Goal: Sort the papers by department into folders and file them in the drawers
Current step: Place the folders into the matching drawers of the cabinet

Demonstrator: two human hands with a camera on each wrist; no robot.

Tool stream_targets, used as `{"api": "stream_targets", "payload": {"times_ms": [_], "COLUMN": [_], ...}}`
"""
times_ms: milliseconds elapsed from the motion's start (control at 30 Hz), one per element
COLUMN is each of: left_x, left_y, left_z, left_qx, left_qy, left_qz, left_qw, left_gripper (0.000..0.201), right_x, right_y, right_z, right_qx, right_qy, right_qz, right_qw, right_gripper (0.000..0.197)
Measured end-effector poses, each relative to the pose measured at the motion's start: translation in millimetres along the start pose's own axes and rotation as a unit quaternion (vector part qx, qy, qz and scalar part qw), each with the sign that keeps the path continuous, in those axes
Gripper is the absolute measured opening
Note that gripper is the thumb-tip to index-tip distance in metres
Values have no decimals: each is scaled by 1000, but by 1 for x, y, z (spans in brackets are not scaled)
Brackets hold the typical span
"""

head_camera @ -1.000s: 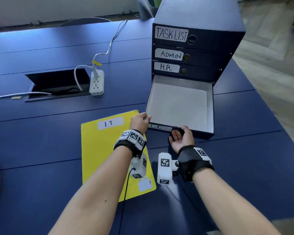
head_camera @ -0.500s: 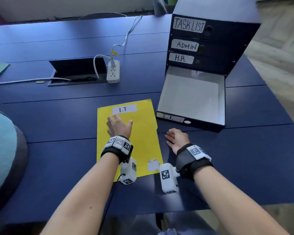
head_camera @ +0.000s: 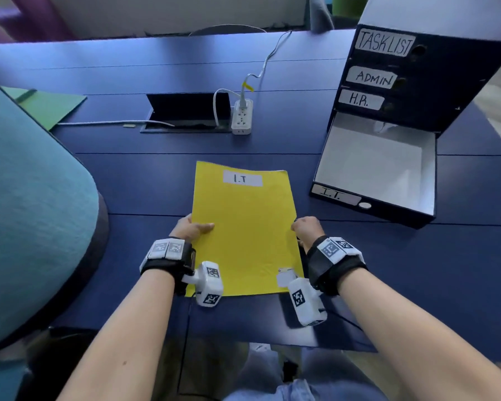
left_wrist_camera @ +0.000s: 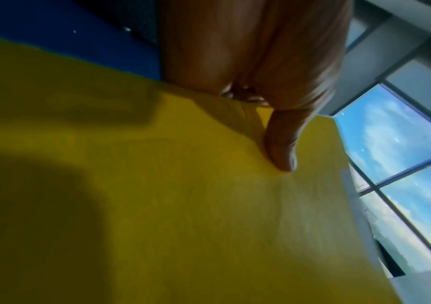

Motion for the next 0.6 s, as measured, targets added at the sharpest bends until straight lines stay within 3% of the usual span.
{"api": "stream_targets", "payload": {"times_ms": [67,133,233,333,433,600], "left_x": [-10,-20,-40,-69,-107,-155], "left_y": [-3,-8,-19,-25,-9,57], "left_z": [5,6,8,4,8,17], "left_qx": [4,1,-15,-20,8,78], "left_qy": [42,76,107,133,174,210], "left_qz": [67,114,156,173,190,147], "left_qw": [997,991,982,976,966,963], "left_gripper": [41,36,18,16,13,13], "right_x": [-2,-7,26,64,96,111], "right_y": [3,10,9,0,-36,-105], "right_z": [-7,-20,25,52,58,50], "right_qx": [-3,22,92,128,31,-120], "right_qy": [-15,-18,-43,-144,-266,-298], "right_qz": [5,-17,-69,-96,-66,-96], "right_qw": [1000,999,992,977,961,942], "right_gripper": [37,24,23,15,17,13]}}
Point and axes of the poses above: each hand's wrist, its own z-axis away from the middle knuckle, its own y-axis out of the palm, x = y × z, the point moved 10 cm from there along -z, towards the middle knuckle, and after that the axes turned 6 degrees about -x, right-handed, at the moved point
